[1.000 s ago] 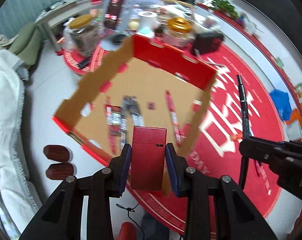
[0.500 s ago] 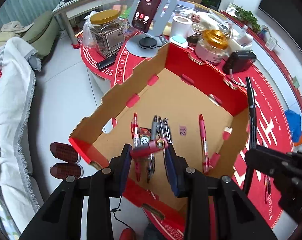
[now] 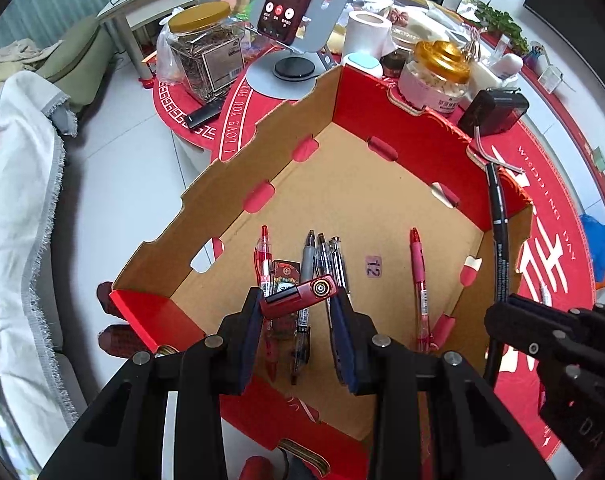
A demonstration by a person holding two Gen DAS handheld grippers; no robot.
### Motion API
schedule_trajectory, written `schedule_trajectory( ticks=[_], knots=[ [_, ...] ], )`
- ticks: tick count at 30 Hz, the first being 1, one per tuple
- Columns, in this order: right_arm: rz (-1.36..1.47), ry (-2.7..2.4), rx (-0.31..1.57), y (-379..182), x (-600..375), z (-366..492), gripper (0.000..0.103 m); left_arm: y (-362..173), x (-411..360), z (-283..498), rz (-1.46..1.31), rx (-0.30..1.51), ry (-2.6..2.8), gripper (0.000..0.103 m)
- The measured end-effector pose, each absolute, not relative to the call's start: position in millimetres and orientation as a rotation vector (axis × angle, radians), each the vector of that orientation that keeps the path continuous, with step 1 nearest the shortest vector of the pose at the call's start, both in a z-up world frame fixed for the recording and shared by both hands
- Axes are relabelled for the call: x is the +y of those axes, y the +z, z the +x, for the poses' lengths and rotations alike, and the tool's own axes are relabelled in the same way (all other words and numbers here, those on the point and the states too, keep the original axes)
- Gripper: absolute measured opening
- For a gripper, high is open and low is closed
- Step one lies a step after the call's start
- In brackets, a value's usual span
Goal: Organize rigid objects
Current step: 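Lower the box and marker into the cardboard box and open both tools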
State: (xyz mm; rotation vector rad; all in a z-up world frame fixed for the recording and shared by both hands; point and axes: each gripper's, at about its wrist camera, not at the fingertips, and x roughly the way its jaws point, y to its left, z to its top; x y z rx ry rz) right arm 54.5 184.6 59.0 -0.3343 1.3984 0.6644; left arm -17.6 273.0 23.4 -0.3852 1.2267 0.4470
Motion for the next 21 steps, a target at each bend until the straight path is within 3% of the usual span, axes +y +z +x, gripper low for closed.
schedule_trajectory(
  ticks=[21],
  knots=[
    [-0.349,0.643,1.442,34.8,193.3,65.7,0.010,-1.8,281.6,-8.9,-0.412,1.297,0.441,0.037]
  ],
)
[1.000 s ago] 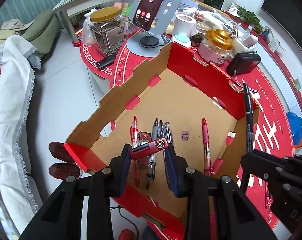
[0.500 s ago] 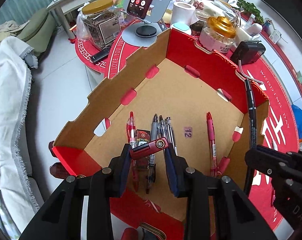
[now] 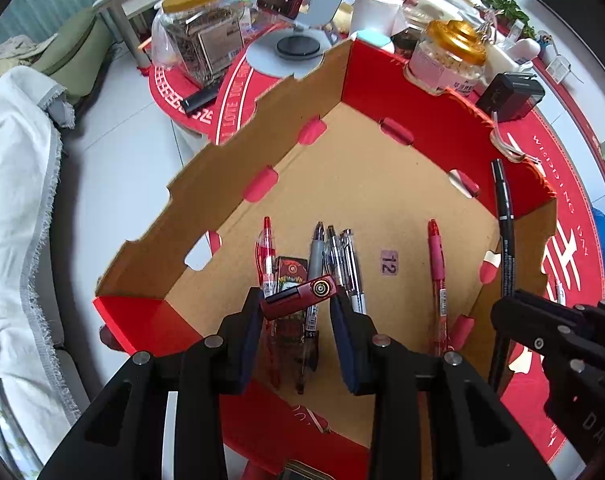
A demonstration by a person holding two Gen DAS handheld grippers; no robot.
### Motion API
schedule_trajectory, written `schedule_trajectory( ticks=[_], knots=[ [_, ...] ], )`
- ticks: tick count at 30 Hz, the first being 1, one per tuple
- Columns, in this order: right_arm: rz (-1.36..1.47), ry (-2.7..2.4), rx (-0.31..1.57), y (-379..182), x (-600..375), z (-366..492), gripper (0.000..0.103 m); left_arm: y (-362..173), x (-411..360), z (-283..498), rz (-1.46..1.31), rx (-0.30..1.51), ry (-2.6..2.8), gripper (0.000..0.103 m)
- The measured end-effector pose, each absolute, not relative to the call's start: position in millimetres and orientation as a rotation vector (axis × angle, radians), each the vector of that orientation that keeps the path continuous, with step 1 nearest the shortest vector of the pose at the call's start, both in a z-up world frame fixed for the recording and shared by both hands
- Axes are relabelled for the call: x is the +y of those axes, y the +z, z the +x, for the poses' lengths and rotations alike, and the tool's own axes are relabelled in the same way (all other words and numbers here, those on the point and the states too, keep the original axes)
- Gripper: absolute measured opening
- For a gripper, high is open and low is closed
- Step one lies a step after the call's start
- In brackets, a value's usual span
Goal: Organize rigid objects
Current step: 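Lower the box and marker into the cardboard box and open both tools, then move both tools back over the remaining pens on the mat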
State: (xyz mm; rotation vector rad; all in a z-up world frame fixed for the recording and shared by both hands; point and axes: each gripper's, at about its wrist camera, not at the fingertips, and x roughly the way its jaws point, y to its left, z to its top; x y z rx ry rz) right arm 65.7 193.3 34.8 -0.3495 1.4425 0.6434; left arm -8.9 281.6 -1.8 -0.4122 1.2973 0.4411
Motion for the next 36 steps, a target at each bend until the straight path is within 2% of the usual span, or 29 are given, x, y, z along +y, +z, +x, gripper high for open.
schedule_trajectory(
  ticks=[12,13,14,15,16,17,18,19,21,22,24,30,36],
  knots=[
    [-0.369,0.592,1.510,-4.2,193.1,72.8,0.010,-16.6,271.9,12.6,-0.343,1.306,0.401,0.037],
    [-0.365,0.591,1.513,-5.1,192.3,73.3,0.010,-18.1,271.1,13.8,-0.331,1.311,0.398,0.040],
    [-0.357,0.593,1.516,-4.6,191.6,73.8,0.010,-20.0,270.7,14.5,-0.325,1.317,0.394,0.054],
    [-0.354,0.600,1.512,-2.9,191.3,74.1,0.010,-21.3,270.7,14.4,-0.330,1.316,0.388,0.073],
    [-0.363,0.601,1.502,-0.9,191.5,73.9,0.012,-21.8,271.4,13.4,-0.338,1.313,0.392,0.078],
    [-0.381,0.597,1.483,2.4,191.1,73.7,0.016,-21.3,273.3,11.4,-0.343,1.309,0.408,0.083],
    [-0.389,0.591,1.469,4.9,190.1,73.7,0.033,-21.2,275.7,9.9,-0.348,1.305,0.423,0.084],
    [-0.395,0.572,1.450,8.7,186.7,74.7,0.055,-21.4,279.3,7.9,-0.356,1.302,0.441,0.086],
    [-0.342,0.590,1.408,20.6,179.7,77.0,0.072,-21.7,287.8,3.0,-0.391,1.294,0.461,0.103],
    [-0.321,0.601,1.399,25.8,177.8,76.9,0.082,-21.9,291.1,0.6,-0.407,1.283,0.466,0.103],
    [-0.316,0.609,1.369,37.6,175.4,74.5,0.092,-21.9,291.8,-0.7,-0.400,1.282,0.460,0.103],
    [-0.305,0.529,1.305,63.7,130.5,56.3,0.092,-1.1,257.9,-0.1,-0.323,1.262,0.358,0.103],
    [-0.173,0.211,1.360,59.0,1.5,39.7,0.092,40.9,161.7,10.6,-0.180,1.184,0.099,0.103]
  ],
)
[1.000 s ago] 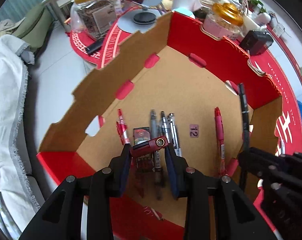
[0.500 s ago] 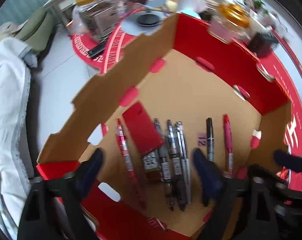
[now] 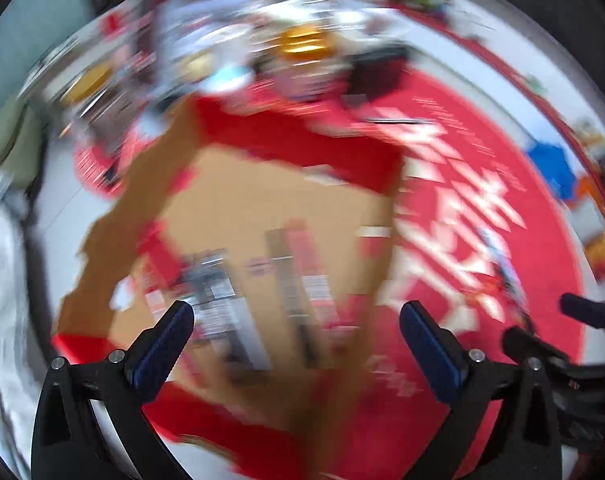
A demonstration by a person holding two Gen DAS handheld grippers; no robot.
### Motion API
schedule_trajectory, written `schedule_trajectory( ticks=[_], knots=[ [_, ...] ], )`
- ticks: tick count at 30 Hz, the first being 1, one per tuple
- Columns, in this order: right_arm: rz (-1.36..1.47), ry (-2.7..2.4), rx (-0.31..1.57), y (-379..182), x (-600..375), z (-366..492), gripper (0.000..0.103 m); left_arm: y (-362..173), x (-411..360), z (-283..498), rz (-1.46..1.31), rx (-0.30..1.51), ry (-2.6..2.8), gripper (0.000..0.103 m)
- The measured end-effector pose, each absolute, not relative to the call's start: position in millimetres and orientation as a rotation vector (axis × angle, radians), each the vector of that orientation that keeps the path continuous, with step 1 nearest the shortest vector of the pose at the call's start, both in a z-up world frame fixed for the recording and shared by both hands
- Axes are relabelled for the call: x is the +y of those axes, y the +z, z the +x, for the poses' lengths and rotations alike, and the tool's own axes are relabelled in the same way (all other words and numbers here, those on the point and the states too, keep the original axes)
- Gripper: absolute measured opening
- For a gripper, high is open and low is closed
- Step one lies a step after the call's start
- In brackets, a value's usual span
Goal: Organize rigid objects
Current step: 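Move both tools back over the remaining pens on the mat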
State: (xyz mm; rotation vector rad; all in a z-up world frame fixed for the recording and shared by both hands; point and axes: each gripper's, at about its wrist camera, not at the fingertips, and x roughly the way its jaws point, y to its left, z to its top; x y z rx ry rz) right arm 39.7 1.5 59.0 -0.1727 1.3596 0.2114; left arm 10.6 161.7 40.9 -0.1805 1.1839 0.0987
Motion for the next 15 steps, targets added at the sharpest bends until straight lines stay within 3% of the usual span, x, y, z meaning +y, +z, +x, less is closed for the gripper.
schedule_trajectory(
  ticks=[5,11,15],
  knots=[
    [-0.025,0.003,1.489,33.9,-100.8,28.0,0.092,39.8,56.8,34.4,0.002,1.219,-0.057,0.103],
    [0.057,-0.045,1.546,24.2,-165.3,12.0,0.092,-20.0,-38.2,67.3,0.247,1.296,-0.152,0.103],
    [0.092,-0.020,1.540,22.5,-186.5,6.3,0.092,-57.5,-52.1,83.8,0.329,1.344,-0.144,0.103]
  ],
)
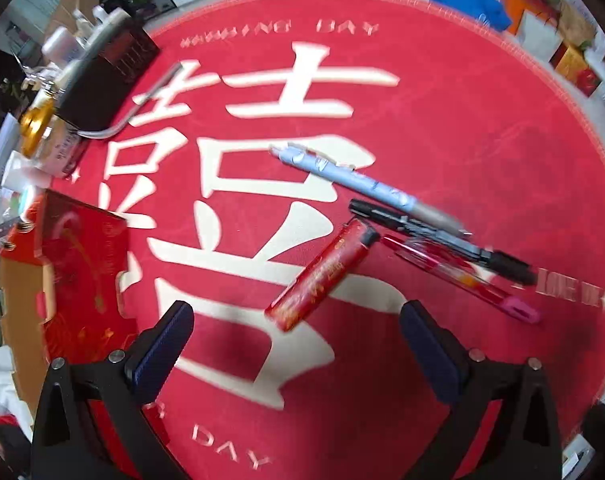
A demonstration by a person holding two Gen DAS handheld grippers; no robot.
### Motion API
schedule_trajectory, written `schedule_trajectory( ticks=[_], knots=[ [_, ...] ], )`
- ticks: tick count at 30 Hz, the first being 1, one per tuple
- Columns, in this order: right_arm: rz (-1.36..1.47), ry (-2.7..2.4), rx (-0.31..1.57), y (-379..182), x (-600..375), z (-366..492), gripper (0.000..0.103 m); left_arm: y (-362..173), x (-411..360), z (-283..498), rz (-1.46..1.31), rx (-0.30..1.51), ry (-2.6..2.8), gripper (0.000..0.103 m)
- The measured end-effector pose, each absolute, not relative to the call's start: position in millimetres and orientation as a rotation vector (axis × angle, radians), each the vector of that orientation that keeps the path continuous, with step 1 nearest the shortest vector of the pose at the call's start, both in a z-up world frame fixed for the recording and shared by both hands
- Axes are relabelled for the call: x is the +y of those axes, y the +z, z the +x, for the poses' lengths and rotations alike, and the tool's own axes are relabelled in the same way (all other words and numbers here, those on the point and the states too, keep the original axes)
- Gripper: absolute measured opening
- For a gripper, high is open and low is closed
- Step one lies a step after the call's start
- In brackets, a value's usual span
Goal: Organize rigid objects
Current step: 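Move both tools back over the remaining pens on the mat, then grasp the red stick with the left tool while the right tool grasps the red pen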
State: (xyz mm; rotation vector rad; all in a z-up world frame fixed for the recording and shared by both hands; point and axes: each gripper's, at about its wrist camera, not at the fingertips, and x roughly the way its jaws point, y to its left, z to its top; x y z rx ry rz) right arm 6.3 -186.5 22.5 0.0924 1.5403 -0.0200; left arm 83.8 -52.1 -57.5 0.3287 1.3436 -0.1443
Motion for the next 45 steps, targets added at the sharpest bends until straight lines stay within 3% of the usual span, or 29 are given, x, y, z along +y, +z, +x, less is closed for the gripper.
schedule_trajectory(
  ticks=[9,14,16,19,22,36,39,45],
  knots=[
    [0.012,0.113,1.511,5.9,-183.9,31.4,0.092,-70.1,-2.5,114.4,0.078,1.372,0.090,0.103],
    [0.008,0.308,1.556,-15.4,-161.1,46.3,0.092,-69.8,-7.4,112.7,0.104,1.362,0.030,0.103],
    [0.010,0.339,1.571,-21.8,-155.0,45.7,0.085,-69.0,-13.5,111.5,0.135,1.358,-0.007,0.103],
    [0.054,0.302,1.628,-38.2,-157.3,48.1,0.058,-66.8,-22.3,113.8,0.202,1.324,-0.048,0.103],
    [0.035,0.287,1.654,-47.2,-152.2,49.0,0.044,-67.2,-18.8,117.8,0.187,1.332,-0.050,0.103],
    [-0.335,0.395,1.568,-46.8,-62.0,55.0,0.041,-68.1,14.5,119.1,0.153,1.371,-0.100,0.103],
    [-0.383,0.353,1.560,-46.7,-65.1,53.0,0.010,-69.3,11.0,115.9,0.181,1.363,-0.103,0.103],
    [-0.290,0.304,1.632,-46.0,-104.4,32.3,0.011,-64.7,-29.0,104.7,0.207,1.331,-0.197,0.103]
  ],
)
